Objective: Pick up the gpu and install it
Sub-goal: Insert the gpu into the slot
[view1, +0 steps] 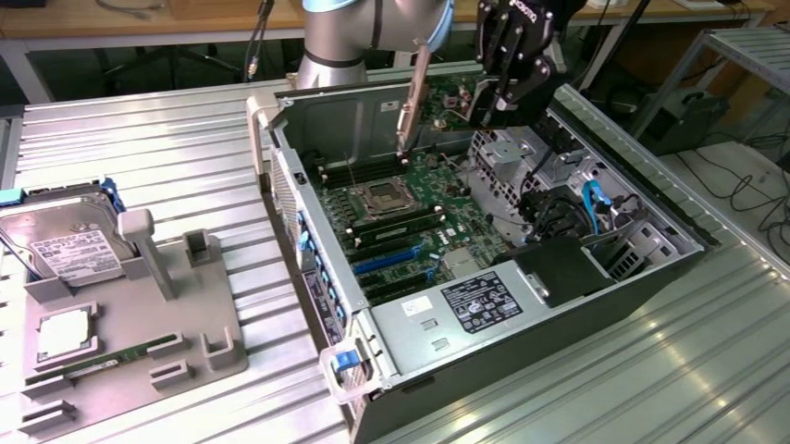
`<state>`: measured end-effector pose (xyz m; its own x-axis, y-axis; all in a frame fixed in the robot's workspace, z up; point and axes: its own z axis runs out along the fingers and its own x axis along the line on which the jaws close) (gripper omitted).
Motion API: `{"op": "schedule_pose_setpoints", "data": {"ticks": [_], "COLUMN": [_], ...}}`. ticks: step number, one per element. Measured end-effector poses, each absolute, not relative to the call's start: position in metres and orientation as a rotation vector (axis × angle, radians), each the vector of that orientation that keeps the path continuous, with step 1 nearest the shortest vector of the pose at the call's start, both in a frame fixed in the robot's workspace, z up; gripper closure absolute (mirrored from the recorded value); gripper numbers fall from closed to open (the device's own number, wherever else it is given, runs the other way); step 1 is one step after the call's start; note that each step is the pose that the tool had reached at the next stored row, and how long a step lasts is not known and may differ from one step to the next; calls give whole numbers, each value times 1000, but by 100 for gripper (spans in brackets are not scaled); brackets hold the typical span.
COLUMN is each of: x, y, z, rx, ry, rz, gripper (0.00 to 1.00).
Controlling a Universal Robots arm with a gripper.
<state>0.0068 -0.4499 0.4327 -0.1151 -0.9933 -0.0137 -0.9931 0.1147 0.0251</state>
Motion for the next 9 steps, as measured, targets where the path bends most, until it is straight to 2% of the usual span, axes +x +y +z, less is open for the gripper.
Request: {"op": "schedule_pose_setpoints", "data": {"ticks": [9], "x": [7], "y": [-450], "z": [429], "rx": [2100], "ry": [-2336], "rz": [-35], "gripper": [72]}}
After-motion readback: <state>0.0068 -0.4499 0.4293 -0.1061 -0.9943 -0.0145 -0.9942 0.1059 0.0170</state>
